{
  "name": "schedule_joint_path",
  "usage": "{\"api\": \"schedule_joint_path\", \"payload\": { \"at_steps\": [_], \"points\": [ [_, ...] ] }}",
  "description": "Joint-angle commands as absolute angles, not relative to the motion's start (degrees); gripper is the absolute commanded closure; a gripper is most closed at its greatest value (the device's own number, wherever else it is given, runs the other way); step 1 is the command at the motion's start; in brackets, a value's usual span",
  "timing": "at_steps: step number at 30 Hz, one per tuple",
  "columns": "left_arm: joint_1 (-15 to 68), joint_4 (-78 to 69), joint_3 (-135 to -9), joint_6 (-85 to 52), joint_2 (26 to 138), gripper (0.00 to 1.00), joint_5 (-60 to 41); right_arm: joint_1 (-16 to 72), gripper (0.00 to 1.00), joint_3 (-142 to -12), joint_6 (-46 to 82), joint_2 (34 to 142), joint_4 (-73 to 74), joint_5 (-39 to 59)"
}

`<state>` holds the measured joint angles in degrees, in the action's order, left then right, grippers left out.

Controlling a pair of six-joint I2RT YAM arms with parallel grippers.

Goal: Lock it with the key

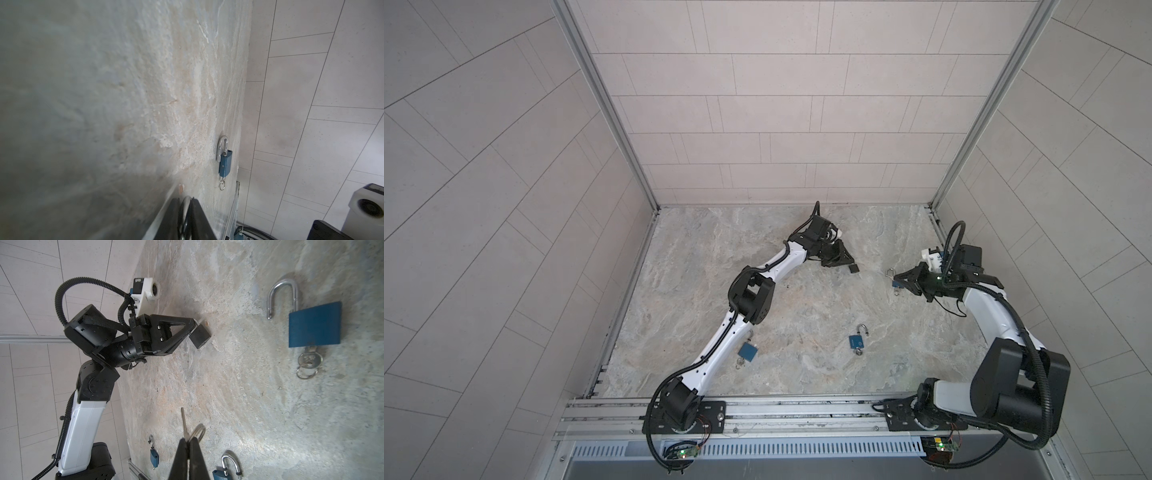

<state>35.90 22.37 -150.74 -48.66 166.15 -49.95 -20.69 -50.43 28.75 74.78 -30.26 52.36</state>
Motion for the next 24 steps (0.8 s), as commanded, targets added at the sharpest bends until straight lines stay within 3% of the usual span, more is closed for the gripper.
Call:
{"api": "schedule_joint_path", "payload": {
  "at_steps": [1, 5, 14, 16, 24],
  "points": [
    [36.1, 26.2, -153.1, -46.2, 166.4, 0.72, -48.1, -20.9, 1.00, -50.0, 28.2, 73.8, -30.7, 52.6],
    [36.1, 28.4, -153.2, -45.1, 165.4, 0.63, -45.7, -20.9, 1.00, -50.4, 26.8, 74.4, -32.2, 53.5],
    [36.0, 32.7, -152.9, -44.4, 162.1, 0.55, -37.2, -20.9, 1.00, -48.5, 25.3, 72.8, -33.8, 51.6],
    [35.8, 32.9, -152.9, -44.1, 160.7, 0.43, -35.4, -20.8, 1.00, -48.5, 25.2, 72.6, -34.2, 51.1],
    [32.3, 35.3, -149.7, -44.1, 152.3, 0.40, -32.4, -20.6, 1.00, -49.0, 25.0, 71.8, -34.7, 47.2]
  ]
}}
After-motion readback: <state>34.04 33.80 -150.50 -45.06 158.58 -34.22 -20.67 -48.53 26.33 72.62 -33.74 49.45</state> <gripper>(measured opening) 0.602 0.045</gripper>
